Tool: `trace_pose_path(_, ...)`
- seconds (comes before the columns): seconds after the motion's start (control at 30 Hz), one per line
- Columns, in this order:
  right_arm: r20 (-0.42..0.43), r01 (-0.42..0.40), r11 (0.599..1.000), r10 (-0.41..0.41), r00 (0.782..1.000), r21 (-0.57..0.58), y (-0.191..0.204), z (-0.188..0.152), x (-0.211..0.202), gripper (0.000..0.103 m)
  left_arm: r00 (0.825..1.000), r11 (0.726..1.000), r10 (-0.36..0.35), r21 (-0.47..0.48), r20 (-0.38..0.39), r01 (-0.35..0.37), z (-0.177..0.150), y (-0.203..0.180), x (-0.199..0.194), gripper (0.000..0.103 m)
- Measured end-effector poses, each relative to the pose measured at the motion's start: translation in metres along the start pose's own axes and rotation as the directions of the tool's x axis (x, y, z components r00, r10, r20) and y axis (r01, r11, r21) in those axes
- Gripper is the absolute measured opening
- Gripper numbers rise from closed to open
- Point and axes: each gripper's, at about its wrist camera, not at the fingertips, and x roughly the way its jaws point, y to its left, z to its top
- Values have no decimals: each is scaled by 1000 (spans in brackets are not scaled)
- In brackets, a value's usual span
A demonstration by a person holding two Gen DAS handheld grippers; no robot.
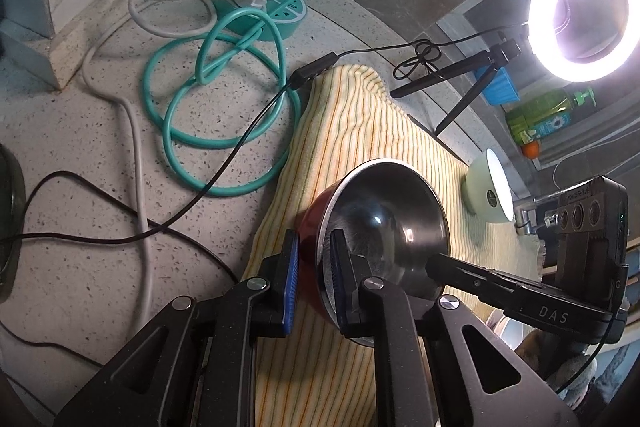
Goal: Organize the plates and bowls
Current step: 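Lift the red-outside bowl and lower it into the large steel bowl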
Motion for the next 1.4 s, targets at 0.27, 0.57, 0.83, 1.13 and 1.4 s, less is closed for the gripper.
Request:
trace_pose_path(0.27,38,-42,999,43,998,-13,4,-12,-29,13,999,1000,-12,16,37,11,-11,-16,-24,13)
trace_pose_path(0.57,75,-89,995,93,993,-46,4,-41,-75,13,996,998,-31,56,83,26,-37,-46,-55,13)
trace_pose_path(0.83,86,-131,990,134,987,-45,-17,-75,-112,13,994,995,-60,89,87,52,-66,-77,-67,13)
trace_pose_path(1.13,93,-122,991,126,988,-47,-42,-110,-140,13,995,992,-81,100,58,75,-102,-102,-63,13)
trace_pose_path(1.4,54,-108,993,111,992,-44,-59,-132,-135,13,998,994,-62,94,17,60,-127,-109,-52,13)
